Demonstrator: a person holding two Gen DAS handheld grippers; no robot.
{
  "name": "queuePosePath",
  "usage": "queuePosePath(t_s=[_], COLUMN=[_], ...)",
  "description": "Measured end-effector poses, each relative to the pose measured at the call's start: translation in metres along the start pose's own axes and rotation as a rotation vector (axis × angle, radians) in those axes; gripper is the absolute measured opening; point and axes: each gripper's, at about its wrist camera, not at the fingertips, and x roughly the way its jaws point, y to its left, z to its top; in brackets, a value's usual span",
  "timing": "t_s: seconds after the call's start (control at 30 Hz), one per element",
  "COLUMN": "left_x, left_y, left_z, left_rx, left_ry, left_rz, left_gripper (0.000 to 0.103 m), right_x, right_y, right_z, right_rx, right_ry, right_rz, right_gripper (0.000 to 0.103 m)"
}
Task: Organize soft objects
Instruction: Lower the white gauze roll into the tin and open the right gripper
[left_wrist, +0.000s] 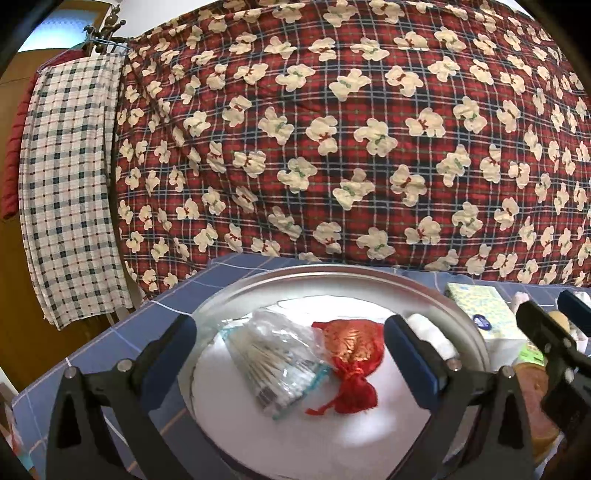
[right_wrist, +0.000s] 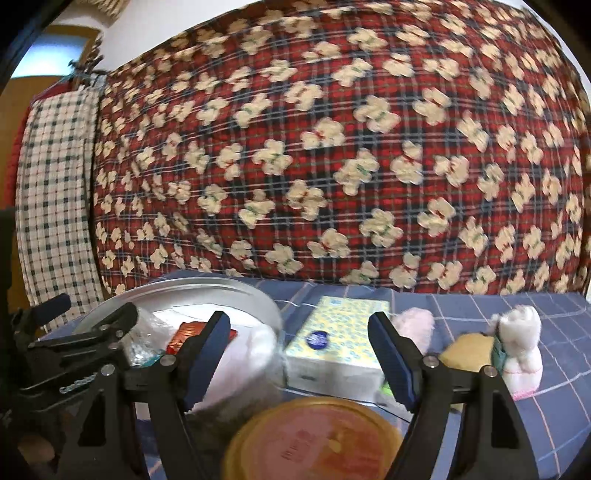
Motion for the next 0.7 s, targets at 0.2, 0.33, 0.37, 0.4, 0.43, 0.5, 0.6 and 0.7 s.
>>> queuePosePath(t_s=[0.2, 0.33, 0.37, 0.4, 0.43, 0.5, 0.6, 0.7], left_x=[-0.009, -0.014, -0.017, -0.018, -0.020, -0.024, -0.030, -0.035], left_y=[-0.013, -0.023, -0.026, -0.028, -0.031, -0.039, -0.051, -0.062], left_z=[-0.002, -0.004, -0.005, -0.005, -0.006, -0.007, -0.008, -0.010], left_rx=[-0.011, 0.003, 0.005, 0.005, 0.005, 0.014, 0.025, 0.043], left_ry=[0.005, 0.000, -0.001, -0.001, 0.001, -0.002, -0.005, -0.007], left_rz=[-0.028, -0.026, -0.033, -0.039, -0.049, -0.064, -0.088, -0.114], left_gripper=[0.103, 0.103, 0.103, 0.103, 0.103, 0.103, 0.103, 0.103], right_x=[-0.006, -0.011, -0.012, -0.013, -0.014, -0.016, -0.019, -0.022], right_y=[-0.028, -0.043, -0.047, -0.050, -0.053, -0.058, -0.063, -0.073], right_z=[-0.001, -0.002, -0.002, -0.003, -0.002, -0.003, -0.003, -0.004], right_rx=[0.006, -0.003, -0.002, -0.001, 0.001, 0.001, -0.020, -0.025], right_ry=[0.006, 0.009, 0.013, 0.017, 0.016, 0.015, 0.017, 0.018], right_rz=[-0.046, -0.063, -0.064, -0.068, -0.073, -0.084, -0.102, -0.123], right_gripper=[0.079, 0.079, 0.079, 0.079, 0.079, 0.079, 0.079, 0.079])
